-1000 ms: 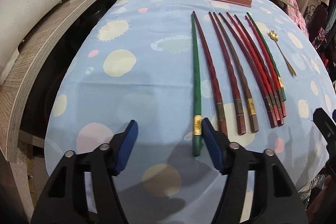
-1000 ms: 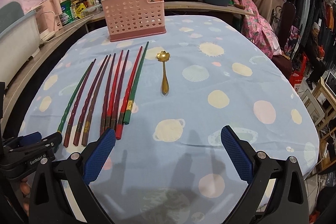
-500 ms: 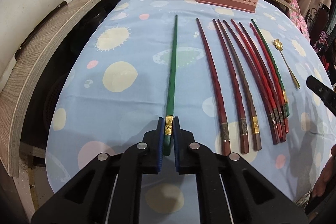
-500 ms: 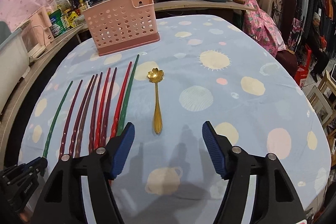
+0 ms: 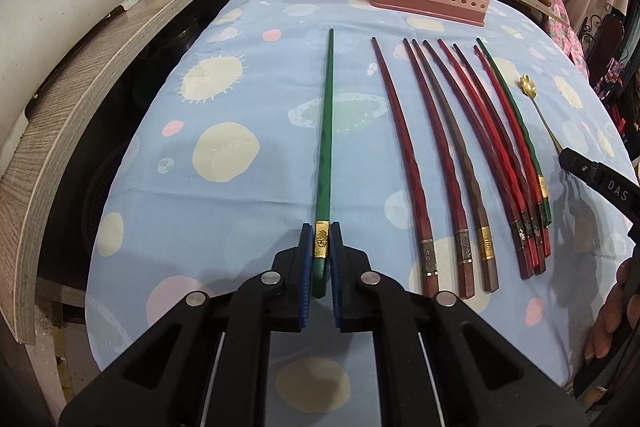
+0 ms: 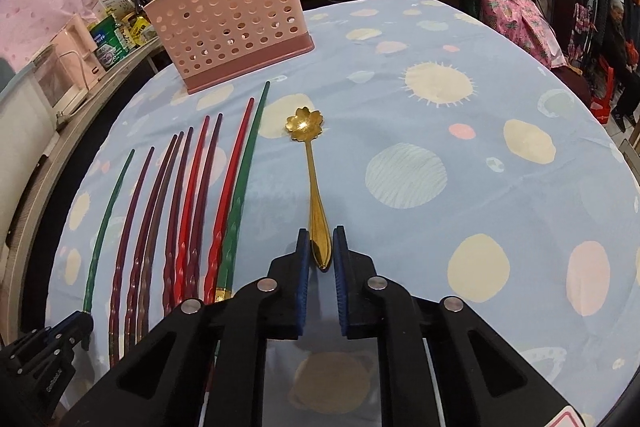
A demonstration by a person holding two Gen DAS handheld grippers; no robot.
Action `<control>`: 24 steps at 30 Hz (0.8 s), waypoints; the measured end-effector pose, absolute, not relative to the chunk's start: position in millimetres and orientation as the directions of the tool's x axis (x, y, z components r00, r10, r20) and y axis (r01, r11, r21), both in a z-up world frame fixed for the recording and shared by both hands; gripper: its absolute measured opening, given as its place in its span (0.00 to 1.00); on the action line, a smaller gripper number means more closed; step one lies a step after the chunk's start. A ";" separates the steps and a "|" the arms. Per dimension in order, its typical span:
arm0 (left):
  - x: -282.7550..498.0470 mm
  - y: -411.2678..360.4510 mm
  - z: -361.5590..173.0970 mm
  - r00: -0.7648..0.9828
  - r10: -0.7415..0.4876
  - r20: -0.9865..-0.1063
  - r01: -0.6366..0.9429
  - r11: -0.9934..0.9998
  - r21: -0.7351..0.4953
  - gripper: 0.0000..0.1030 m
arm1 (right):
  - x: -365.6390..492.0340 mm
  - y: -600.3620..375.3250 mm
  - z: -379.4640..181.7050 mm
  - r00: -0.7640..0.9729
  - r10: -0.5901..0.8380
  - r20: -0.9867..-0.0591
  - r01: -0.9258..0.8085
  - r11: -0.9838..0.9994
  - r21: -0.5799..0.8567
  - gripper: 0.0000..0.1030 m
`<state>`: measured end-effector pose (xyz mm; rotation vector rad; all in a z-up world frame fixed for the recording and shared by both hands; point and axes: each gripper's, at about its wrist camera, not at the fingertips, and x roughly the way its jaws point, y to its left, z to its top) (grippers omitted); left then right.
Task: Organize utensils
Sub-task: 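Grasp a green chopstick with the left tool while the right tool grasps the gold spoon, then lift the green chopstick and gold spoon and carry both over the pink holder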
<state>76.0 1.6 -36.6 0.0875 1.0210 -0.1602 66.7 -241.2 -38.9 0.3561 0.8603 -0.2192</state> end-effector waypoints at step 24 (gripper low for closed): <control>63.1 17.2 6.4 0.559 -0.158 -0.814 0.163 0.983 -0.079 0.07 | 27.4 -256.6 23.0 0.735 -0.092 -0.672 0.343 0.905 0.252 0.09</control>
